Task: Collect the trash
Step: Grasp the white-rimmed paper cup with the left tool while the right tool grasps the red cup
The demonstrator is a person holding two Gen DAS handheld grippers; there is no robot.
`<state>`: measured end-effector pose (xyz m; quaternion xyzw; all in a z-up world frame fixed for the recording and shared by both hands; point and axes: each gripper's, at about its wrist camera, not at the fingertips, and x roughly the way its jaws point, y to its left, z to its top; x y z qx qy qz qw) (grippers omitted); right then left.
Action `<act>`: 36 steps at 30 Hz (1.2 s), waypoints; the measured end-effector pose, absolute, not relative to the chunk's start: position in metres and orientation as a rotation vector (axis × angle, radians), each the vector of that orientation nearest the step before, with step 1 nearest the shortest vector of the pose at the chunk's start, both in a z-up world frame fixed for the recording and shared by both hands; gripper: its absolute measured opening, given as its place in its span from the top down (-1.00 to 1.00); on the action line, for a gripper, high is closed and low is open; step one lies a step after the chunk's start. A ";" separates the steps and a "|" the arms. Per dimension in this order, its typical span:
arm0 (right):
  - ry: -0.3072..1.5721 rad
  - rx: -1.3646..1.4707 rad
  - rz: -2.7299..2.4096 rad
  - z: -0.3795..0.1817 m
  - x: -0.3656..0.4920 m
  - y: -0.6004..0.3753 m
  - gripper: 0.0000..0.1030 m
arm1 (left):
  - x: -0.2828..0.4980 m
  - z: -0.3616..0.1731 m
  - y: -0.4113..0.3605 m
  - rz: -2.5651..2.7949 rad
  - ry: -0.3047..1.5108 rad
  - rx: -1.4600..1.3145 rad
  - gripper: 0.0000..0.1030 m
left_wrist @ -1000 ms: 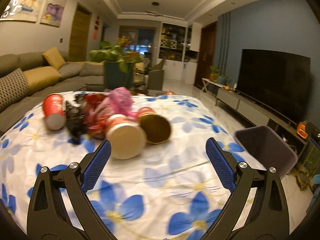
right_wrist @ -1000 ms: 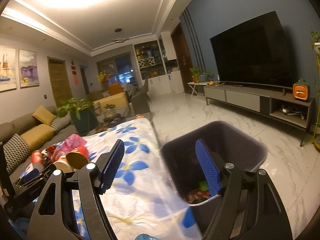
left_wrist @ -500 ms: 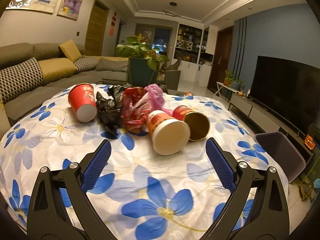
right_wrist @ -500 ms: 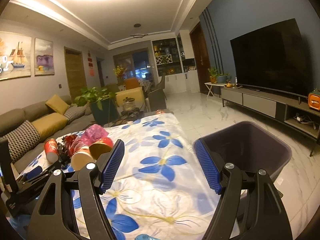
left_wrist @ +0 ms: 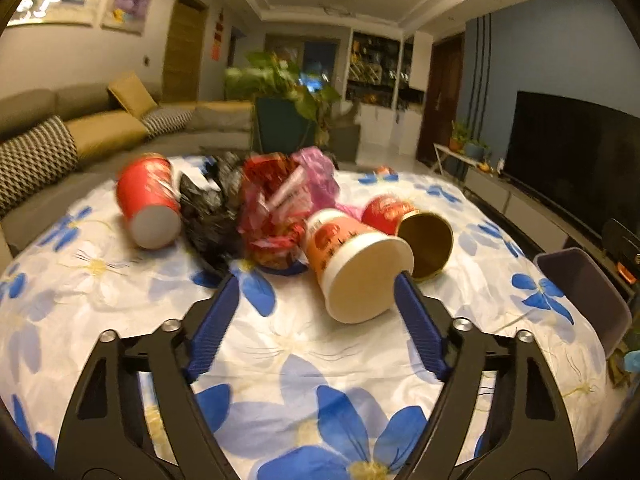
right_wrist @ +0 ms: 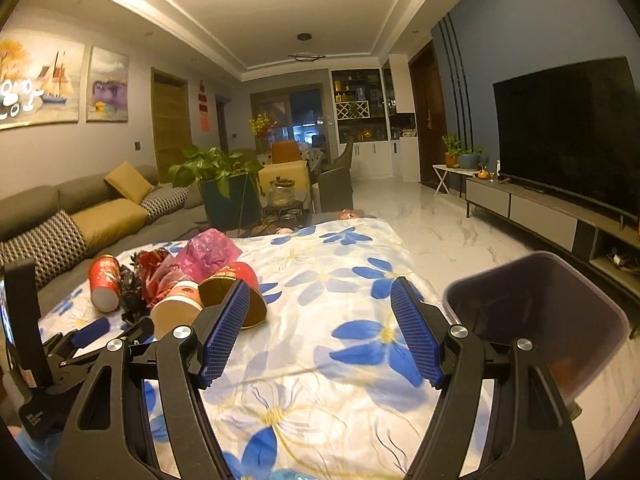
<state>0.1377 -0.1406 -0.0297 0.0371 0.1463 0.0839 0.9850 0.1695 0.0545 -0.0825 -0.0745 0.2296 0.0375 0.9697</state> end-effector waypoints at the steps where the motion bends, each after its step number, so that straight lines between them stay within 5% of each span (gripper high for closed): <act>1: 0.299 0.066 0.171 -0.031 0.141 -0.139 -0.33 | 0.177 -0.085 0.056 0.056 0.493 -0.166 -0.30; 15: 0.424 -0.037 0.243 -0.054 0.201 -0.083 -0.08 | 0.215 -0.101 0.076 -0.026 0.661 -0.303 0.95; 30: 0.553 -0.183 0.280 -0.068 0.250 -0.036 0.27 | 0.173 -0.089 0.107 -0.051 0.542 -0.364 0.96; 36: 0.582 -0.200 0.320 -0.074 0.256 -0.027 0.89 | 0.168 -0.089 0.116 -0.051 0.541 -0.384 0.96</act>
